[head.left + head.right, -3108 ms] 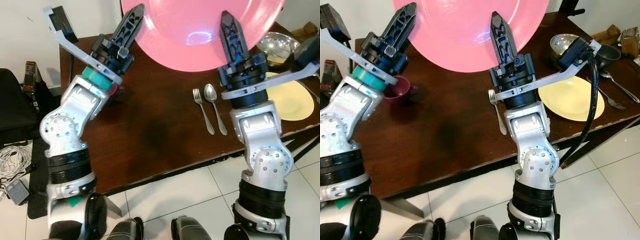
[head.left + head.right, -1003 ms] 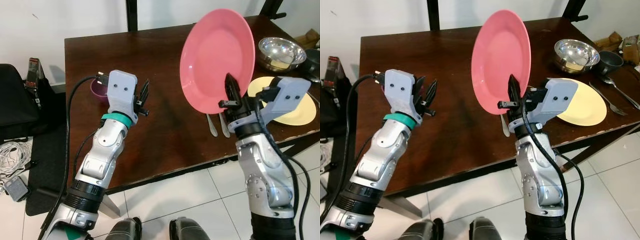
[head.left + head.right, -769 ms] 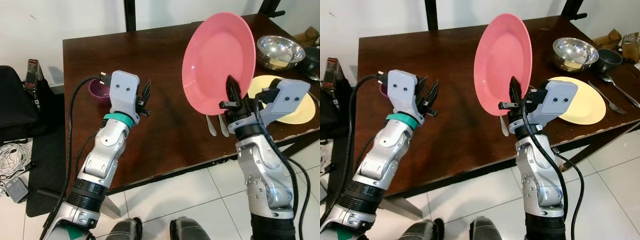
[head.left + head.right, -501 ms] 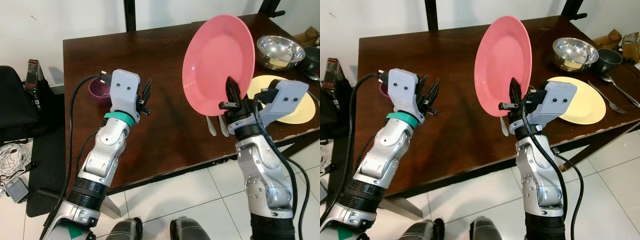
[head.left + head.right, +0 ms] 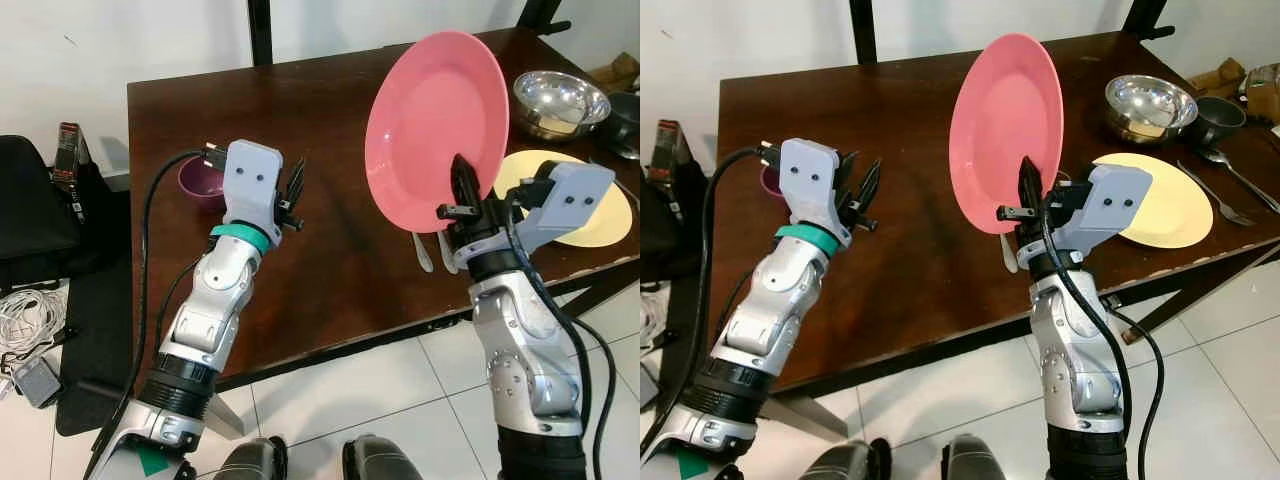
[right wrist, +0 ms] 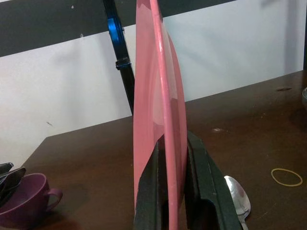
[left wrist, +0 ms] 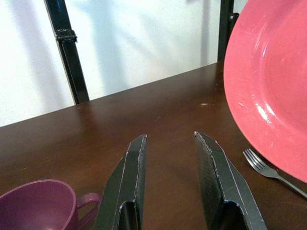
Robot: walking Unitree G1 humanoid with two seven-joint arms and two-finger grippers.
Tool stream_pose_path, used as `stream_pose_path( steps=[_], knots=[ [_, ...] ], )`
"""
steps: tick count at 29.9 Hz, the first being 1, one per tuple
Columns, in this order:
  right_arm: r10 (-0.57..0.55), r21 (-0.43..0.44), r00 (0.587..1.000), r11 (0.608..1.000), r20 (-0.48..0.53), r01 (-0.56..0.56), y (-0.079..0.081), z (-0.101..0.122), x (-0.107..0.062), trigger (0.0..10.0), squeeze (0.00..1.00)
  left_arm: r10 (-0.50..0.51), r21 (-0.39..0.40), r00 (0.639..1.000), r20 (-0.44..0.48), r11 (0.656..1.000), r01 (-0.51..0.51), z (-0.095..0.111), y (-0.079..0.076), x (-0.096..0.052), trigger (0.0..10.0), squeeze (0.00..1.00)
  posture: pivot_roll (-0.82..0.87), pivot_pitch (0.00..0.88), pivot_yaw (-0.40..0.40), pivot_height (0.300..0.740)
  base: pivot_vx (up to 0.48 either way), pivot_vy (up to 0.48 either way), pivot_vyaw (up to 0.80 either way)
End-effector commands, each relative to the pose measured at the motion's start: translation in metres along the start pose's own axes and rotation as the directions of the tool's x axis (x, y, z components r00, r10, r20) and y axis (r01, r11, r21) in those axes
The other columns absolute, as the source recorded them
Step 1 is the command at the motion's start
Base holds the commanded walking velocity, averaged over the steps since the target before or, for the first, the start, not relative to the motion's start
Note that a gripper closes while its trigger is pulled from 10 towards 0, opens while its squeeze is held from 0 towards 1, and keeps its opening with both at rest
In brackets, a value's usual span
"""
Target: Setting the table
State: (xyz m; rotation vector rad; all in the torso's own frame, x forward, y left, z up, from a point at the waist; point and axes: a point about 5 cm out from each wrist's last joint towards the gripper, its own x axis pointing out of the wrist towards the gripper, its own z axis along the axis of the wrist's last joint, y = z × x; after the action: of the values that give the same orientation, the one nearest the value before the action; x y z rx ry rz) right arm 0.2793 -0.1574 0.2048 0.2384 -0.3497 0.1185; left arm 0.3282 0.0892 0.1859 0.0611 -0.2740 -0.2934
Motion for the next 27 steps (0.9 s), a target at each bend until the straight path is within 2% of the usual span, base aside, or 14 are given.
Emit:
stream_pose_path(
  steps=[1,7,12,27],
  knots=[
    [-0.006,-0.008,1.000,1.000,0.005,0.006,-0.0019,0.0001,-0.0009,10.0,0.00,0.000,0.003,1.000,-0.003,1.000,0.000,-0.0015,0.0001,0.0004,10.0,0.00,-0.15,0.000,0.063,0.740,0.000,0.000,0.00],
    [-0.008,-0.008,1.000,1.000,0.000,0.008,-0.0012,-0.0020,-0.0003,10.0,0.00,0.006,0.002,1.000,-0.004,1.000,-0.005,-0.0019,0.0012,0.0001,10.0,0.00,-0.15,0.000,0.064,0.740,0.000,0.000,0.00],
    [-0.008,-0.008,1.000,1.000,0.001,0.008,-0.0011,-0.0022,-0.0003,10.0,0.00,0.005,0.003,1.000,-0.004,1.000,-0.005,-0.0021,0.0012,-0.0001,10.0,0.00,-0.15,0.000,0.064,0.740,-0.244,0.000,0.00],
    [-0.011,-0.015,1.000,1.000,-0.010,0.011,0.0000,-0.0044,0.0012,10.0,0.00,0.008,0.001,1.000,-0.008,1.000,-0.008,-0.0030,0.0018,-0.0011,10.0,0.00,-0.14,0.000,0.062,0.740,-0.377,0.000,0.00]
  ],
)
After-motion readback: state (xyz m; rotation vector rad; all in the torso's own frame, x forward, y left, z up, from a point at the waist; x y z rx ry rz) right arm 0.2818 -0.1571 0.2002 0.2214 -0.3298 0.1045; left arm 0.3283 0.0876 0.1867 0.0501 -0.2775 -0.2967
